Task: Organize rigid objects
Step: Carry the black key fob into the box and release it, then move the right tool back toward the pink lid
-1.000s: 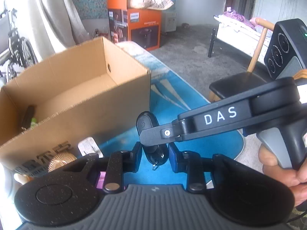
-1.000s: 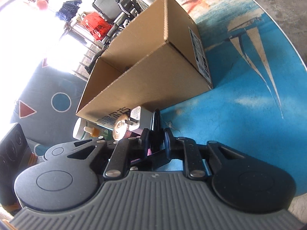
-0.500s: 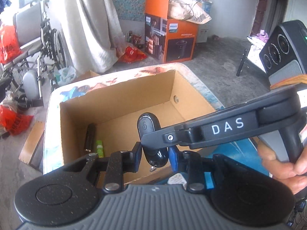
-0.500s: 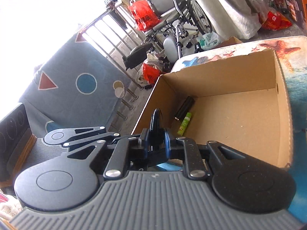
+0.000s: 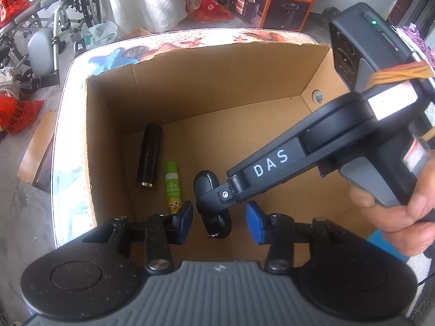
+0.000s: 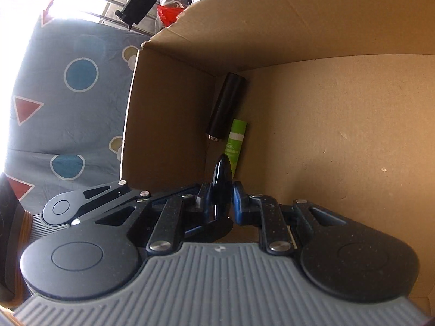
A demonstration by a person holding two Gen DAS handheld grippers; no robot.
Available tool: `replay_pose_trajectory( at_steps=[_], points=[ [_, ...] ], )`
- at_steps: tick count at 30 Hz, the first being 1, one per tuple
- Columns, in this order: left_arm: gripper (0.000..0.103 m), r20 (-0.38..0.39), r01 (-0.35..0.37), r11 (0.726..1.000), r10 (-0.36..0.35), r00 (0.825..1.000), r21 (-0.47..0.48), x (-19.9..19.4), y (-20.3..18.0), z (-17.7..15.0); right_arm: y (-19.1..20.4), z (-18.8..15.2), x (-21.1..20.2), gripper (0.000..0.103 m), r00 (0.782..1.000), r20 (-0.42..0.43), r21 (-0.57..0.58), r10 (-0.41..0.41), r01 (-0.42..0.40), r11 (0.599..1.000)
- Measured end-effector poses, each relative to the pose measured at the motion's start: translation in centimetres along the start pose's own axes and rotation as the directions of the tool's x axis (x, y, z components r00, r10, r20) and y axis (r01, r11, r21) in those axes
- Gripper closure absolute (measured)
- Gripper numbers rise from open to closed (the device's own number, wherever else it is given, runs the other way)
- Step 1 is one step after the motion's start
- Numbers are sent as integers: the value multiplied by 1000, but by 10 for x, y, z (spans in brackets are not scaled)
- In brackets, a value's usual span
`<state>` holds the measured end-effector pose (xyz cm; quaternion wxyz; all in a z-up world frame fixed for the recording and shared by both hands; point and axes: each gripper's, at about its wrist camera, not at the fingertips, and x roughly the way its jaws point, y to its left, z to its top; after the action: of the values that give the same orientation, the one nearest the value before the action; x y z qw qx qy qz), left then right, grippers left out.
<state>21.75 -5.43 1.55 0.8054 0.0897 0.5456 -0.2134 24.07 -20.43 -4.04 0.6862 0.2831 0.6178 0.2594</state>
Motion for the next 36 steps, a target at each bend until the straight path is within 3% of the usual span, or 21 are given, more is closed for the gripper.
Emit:
replay_pose_trajectory(
  at_steps=[8, 11, 13, 14, 19, 23, 27, 33, 36],
  points=[
    [53, -4, 8, 1000, -8, 1000, -7, -3, 1, -5, 0, 14, 38, 85, 993, -113, 6, -18, 19, 1000],
    [50, 10, 0, 1000, 0, 1000, -2, -9, -2, -8, 4, 15, 42, 69, 988, -148, 5, -29, 30, 1000],
    [49, 28, -4, 1000, 4, 1000, -1, -15, -4, -10, 7, 11, 35, 49, 990, -133, -1, -45, 46, 999],
    [48, 36, 1, 1000, -1, 999, -6, -19, -5, -11, 8, 8, 28, 46, 992, -116, -4, -46, 46, 999],
    [43, 103, 31, 1000, -30, 994, -6, -46, -13, -23, 11, -21, -19, 41, 1000, -12, -12, -21, 21, 1000],
    [41, 185, 78, 997, -76, 980, -4, -75, -21, -42, 9, -58, -71, 40, 994, 107, -39, 22, -18, 999],
    [39, 282, 100, 995, -100, 954, 12, -103, -33, -71, 7, -105, -118, 40, 964, 257, -77, 72, -54, 996],
    [33, 381, 119, 992, -129, 916, 51, -117, -54, -121, -9, -198, -180, 40, 872, 474, -138, 123, -64, 988],
    [28, 376, 123, 990, -138, 916, 64, -102, -71, -142, -24, -238, -179, 40, 841, 534, -127, 89, -24, 992]
  ],
)
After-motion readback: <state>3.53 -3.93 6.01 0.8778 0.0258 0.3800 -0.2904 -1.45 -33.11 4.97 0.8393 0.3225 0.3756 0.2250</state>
